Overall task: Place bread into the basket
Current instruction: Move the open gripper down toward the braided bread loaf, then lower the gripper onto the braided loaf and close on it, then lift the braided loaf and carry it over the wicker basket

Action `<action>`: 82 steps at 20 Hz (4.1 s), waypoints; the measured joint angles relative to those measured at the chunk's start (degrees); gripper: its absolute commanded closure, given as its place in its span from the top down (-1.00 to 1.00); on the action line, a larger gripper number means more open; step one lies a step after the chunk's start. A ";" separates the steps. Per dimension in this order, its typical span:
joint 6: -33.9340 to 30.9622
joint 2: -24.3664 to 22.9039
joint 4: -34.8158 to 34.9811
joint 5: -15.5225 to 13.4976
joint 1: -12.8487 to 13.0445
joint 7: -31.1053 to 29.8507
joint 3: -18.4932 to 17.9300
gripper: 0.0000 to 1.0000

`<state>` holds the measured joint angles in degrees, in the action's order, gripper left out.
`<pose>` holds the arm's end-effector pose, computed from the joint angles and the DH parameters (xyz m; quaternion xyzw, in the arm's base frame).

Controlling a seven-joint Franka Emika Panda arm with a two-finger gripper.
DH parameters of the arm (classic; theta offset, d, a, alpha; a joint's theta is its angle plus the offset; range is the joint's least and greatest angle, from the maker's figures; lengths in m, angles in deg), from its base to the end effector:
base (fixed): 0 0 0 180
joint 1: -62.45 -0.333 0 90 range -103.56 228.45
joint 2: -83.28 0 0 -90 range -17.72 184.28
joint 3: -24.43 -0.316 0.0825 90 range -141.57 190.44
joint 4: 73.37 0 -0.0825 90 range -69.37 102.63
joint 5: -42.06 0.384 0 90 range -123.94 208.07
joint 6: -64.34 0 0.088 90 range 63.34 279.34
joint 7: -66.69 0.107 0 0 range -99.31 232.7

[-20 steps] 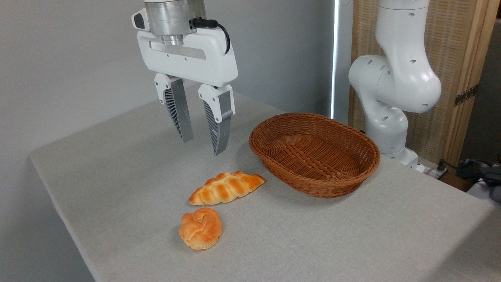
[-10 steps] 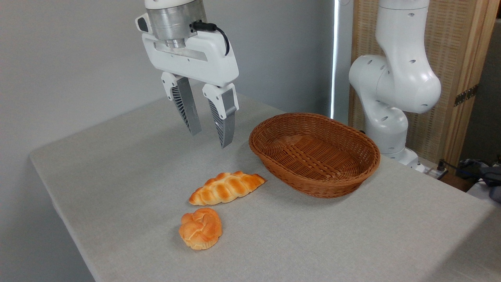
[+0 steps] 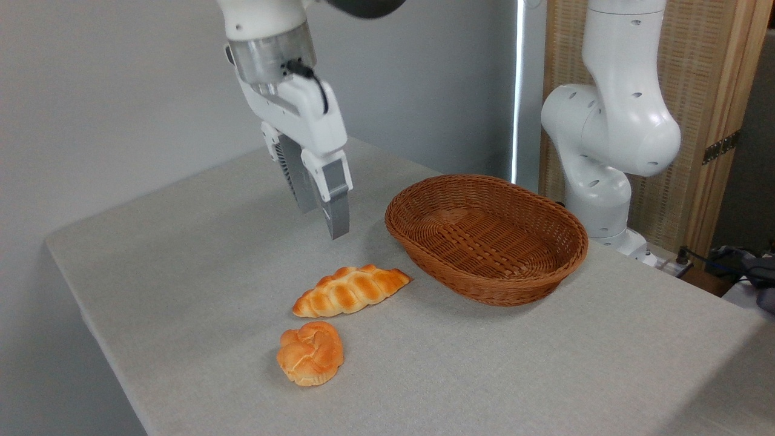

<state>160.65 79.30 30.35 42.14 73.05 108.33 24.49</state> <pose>0.5250 -0.0987 0.5582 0.8972 -0.4406 -0.0290 0.0073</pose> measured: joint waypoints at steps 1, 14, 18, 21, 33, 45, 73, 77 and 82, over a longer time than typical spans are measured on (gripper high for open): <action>0.37 -0.05 1.24 0.00 0.61 1.83 0.31 1.00; 1.30 0.16 16.80 2.41 2.82 16.64 2.66 1.00; 3.84 0.16 17.25 5.74 2.58 16.66 2.62 1.00; 6.95 0.47 17.49 6.39 2.45 16.66 2.60 1.00; 21.75 1.10 21.15 6.47 2.18 16.66 2.42 0.84; 22.32 1.11 21.16 6.46 1.98 16.66 2.41 -0.14; -6.83 -5.21 4.62 3.32 1.64 15.30 -1.31 -0.27; -7.21 -8.89 7.15 3.16 1.90 15.30 -1.71 -0.27; -7.22 -19.18 18.97 2.85 4.72 15.14 -2.03 -0.26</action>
<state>153.42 60.12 49.31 44.99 77.77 123.47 22.46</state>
